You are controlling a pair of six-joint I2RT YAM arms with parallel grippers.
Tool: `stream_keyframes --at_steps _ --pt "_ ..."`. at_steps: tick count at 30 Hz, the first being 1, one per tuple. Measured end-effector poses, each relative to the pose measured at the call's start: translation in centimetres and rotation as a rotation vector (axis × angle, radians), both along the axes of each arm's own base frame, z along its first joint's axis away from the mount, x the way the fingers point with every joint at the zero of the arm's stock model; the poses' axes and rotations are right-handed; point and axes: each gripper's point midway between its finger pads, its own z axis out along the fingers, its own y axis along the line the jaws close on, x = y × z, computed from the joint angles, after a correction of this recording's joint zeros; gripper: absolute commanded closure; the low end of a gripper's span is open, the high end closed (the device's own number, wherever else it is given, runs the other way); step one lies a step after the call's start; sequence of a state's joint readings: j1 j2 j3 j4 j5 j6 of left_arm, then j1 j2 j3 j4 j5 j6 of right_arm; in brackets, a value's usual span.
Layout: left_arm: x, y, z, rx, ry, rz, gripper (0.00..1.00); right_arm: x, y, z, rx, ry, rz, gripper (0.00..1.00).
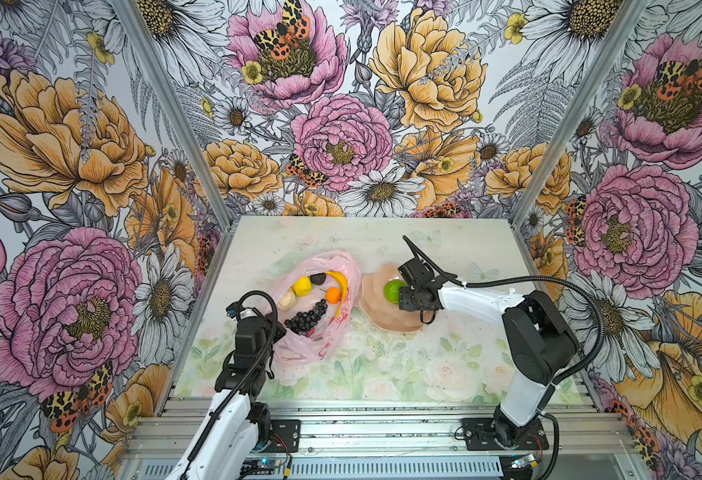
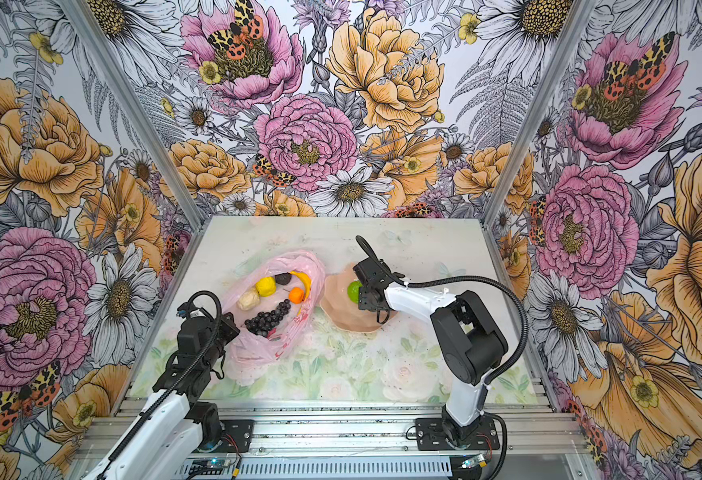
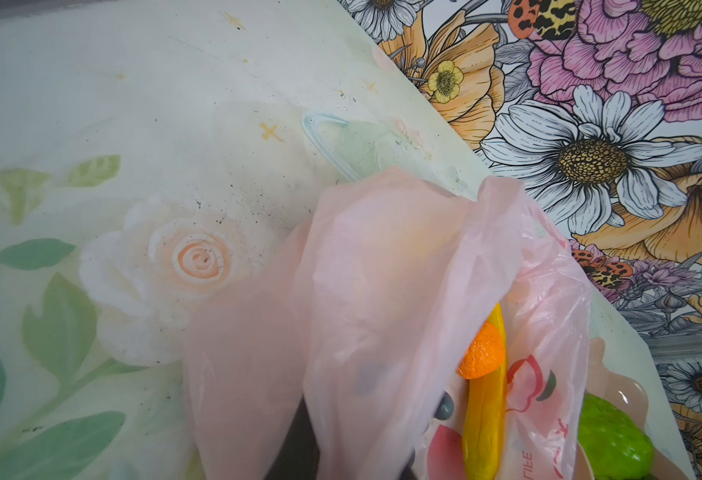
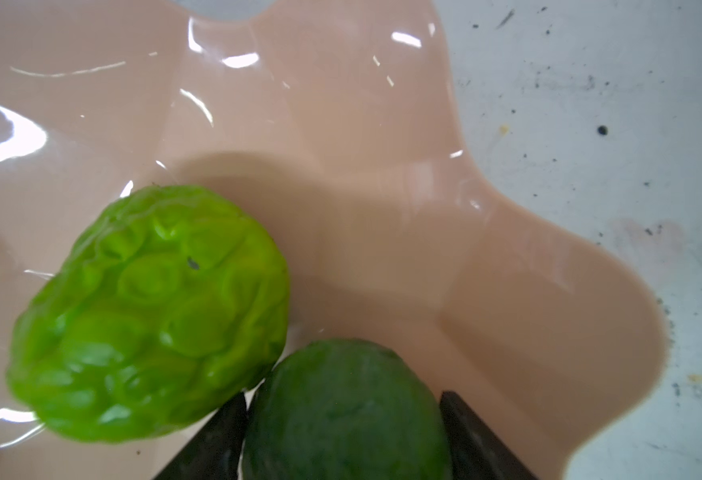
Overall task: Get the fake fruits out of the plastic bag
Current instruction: 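Lower the dark green fruit into the bowl beside the lime-green fruit and release, then move the right gripper back into the bag mouth above the orange fruit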
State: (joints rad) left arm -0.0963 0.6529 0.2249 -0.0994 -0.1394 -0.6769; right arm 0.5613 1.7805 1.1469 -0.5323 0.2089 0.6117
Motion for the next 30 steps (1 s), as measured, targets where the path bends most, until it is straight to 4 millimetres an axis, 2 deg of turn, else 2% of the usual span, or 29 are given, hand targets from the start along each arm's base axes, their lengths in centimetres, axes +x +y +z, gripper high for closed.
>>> stream_keyframes --at_steps 8,13,21,25,30 --pt "0.0 0.0 0.0 0.000 0.000 0.000 0.84 0.0 0.0 0.0 0.001 0.001 0.000 0.27" --pt "0.0 0.0 0.0 0.000 0.001 0.000 0.84 -0.2 0.4 0.2 0.024 0.006 0.015 0.23" --pt "0.1 -0.4 -0.3 0.002 0.011 -0.019 0.83 -0.1 1.1 3.3 0.087 -0.049 0.031 0.22" --pt "-0.1 -0.8 -0.6 -0.005 0.069 -0.039 0.84 -0.4 1.3 4.8 0.119 -0.073 0.040 0.22" --pt "-0.8 -1.1 -0.3 -0.045 0.123 -0.038 0.94 -1.1 2.7 7.2 0.159 -0.123 0.074 0.24"
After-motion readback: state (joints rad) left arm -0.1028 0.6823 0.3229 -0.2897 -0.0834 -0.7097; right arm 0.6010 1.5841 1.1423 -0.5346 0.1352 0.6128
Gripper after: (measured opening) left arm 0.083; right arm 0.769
